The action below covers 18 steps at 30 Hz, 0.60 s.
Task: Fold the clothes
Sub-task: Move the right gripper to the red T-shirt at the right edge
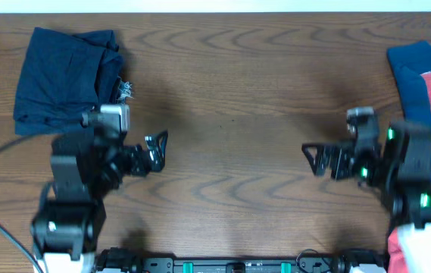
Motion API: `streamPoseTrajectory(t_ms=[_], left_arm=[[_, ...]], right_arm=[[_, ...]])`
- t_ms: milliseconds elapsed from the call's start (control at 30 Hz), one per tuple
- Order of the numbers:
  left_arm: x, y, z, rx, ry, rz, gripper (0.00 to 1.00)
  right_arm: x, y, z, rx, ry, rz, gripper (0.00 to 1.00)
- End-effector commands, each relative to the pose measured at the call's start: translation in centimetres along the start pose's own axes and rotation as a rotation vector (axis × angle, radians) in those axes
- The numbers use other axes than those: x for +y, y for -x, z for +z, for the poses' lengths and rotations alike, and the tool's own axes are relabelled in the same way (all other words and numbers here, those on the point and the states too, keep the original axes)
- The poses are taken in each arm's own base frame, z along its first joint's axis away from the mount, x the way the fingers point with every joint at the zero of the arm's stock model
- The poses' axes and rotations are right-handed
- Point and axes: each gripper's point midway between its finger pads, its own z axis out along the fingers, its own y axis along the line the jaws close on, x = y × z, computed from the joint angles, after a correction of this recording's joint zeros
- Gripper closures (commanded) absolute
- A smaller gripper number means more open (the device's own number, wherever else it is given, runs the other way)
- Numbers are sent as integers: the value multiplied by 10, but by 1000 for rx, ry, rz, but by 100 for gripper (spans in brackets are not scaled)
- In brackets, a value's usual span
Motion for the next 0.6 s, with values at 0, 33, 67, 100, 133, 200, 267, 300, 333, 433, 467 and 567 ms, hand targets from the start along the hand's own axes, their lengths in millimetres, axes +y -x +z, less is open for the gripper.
streamPoseTrajectory(t_ms=[0, 33, 67, 100, 133, 200, 267, 300, 333, 433, 467, 567], left_arm=[[-6, 25, 1, 28, -3, -11, 2], [-9, 26, 3, 45, -17, -15, 2], [-8, 25, 8, 62, -20, -21, 2], [-7, 24, 12, 74, -19, -26, 2], [-7, 21, 16, 93, -28, -32, 2], [-11, 16, 22, 125, -63, -43, 2], [-11, 13, 27, 145, -72, -51, 2], [-10, 13, 29, 152, -70, -53, 2], [-9, 12, 30, 156, -69, -55, 2], [-8, 11, 32, 163, -67, -58, 2], [-8, 11, 33, 164, -67, -58, 2], [-8, 10, 33, 167, -67, -60, 2]], right_arm=[[11, 17, 1, 79, 72, 57, 1], [13, 21, 4, 98, 92, 44, 1], [14, 24, 7, 109, 102, 31, 1], [9, 27, 13, 124, 91, 44, 1], [3, 30, 17, 131, 69, 63, 1], [-28, 39, 25, 142, -73, 143, 1], [-68, 53, 25, 127, -249, 208, 1], [-86, 60, 23, 114, -327, 248, 1], [-108, 70, 19, 94, -408, 295, 1], [-162, 94, 11, 50, -554, 405, 1], [-181, 98, 9, 40, -594, 450, 1], [-231, 99, 3, 32, -668, 583, 4]])
